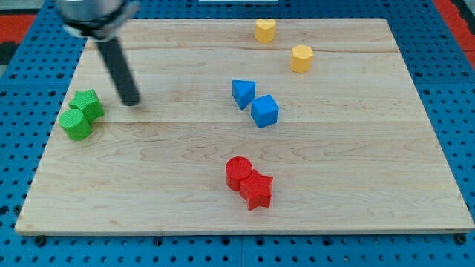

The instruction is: Place the yellow blocks diagonally to the top left of the blue blocks

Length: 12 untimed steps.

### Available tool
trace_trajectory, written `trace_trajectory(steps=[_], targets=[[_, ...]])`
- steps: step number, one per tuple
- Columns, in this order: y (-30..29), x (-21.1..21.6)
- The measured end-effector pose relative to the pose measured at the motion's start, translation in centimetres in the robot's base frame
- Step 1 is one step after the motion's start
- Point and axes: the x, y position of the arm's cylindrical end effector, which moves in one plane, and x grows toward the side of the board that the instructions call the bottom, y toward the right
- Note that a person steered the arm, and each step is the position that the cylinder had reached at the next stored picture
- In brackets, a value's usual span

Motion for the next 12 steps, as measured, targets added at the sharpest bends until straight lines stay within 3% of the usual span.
trace_trajectory(steps=[1, 3, 6, 7, 9, 11, 12], targets=[[1.0, -0.4], [10.7, -11.7], [32.6, -13.5], [31.1, -5.6], [25.3, -12.5], [33.3, -13.0], [32.4, -13.2]])
